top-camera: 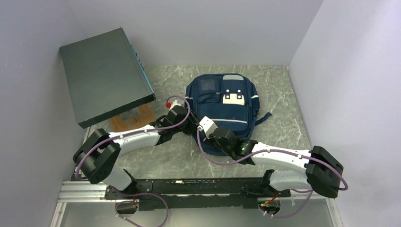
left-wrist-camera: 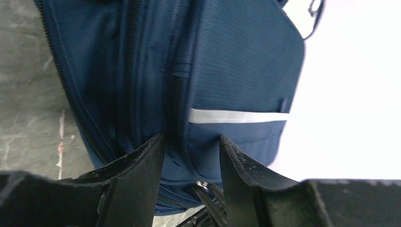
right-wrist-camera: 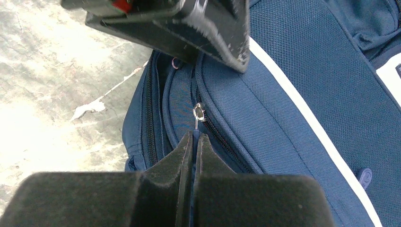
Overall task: Pack the student bag
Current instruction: Zip the student bag at the center of the board.
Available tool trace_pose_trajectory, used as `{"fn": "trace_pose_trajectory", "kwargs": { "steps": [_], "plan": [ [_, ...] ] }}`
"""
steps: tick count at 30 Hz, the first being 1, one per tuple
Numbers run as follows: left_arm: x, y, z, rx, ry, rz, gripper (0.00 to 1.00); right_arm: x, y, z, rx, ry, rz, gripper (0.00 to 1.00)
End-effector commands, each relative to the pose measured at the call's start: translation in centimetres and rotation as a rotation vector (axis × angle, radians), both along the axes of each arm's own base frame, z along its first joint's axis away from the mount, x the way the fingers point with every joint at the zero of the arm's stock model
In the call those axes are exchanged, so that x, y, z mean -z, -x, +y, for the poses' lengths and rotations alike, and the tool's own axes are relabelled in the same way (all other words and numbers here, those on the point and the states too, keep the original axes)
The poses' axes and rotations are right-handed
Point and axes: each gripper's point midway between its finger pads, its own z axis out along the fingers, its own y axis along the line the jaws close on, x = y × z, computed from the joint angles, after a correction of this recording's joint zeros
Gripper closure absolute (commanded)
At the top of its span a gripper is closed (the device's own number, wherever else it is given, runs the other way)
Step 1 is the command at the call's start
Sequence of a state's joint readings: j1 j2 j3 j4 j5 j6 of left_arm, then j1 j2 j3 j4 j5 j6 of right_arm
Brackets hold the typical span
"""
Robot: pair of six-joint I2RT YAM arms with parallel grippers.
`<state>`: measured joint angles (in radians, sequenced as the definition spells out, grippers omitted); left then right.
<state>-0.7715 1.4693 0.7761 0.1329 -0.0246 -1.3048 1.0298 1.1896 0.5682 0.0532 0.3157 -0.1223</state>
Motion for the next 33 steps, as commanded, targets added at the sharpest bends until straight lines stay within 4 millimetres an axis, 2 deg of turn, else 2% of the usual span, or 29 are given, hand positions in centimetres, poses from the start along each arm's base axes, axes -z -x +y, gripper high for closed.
{"fn": "trace_pose_trajectory", "kwargs": {
  "steps": [1,6,9,14,18,23,27,33],
  "plan": [
    [-0.2,-1.1,-0.9,-0.004,0.032,-0.004,0.5,-3.1,0.0,1.8,-0.05,-0.072,-0.035,1.0],
    [0.2,-1.6,-1.7,0.016,0.039,-0.007,0.53,-3.3,0.0,1.5,-0.043,-0.069,-0.044,1.0],
    [0.1,-2.4,-1.7,0.028,0.028,-0.053,0.75,-2.9,-0.2,0.7,0.0,-0.039,-0.033,1.0],
    [-0.2,-3.9,0.7,-0.01,0.015,-0.116,1.0,-1.0,-0.8,-3.0,0.204,0.052,-0.001,1.0],
    [-0.5,-5.0,3.6,-0.072,-0.04,-0.156,1.0,-1.3,-1.1,-6.1,0.382,0.041,-0.014,1.0],
    [-0.9,-5.7,7.1,-0.142,-0.114,-0.182,1.0,-2.7,-0.4,-8.6,0.48,-0.058,-0.038,1.0],
    [-1.6,-6.0,9.1,-0.18,-0.162,-0.203,1.0,-4.0,-0.4,-10.7,0.629,-0.137,-0.043,1.0],
    [-2.6,-6.3,10.8,-0.217,-0.207,-0.226,1.0,-3.0,-1.1,-15.0,0.901,-0.161,0.019,1.0]
  ]
}}
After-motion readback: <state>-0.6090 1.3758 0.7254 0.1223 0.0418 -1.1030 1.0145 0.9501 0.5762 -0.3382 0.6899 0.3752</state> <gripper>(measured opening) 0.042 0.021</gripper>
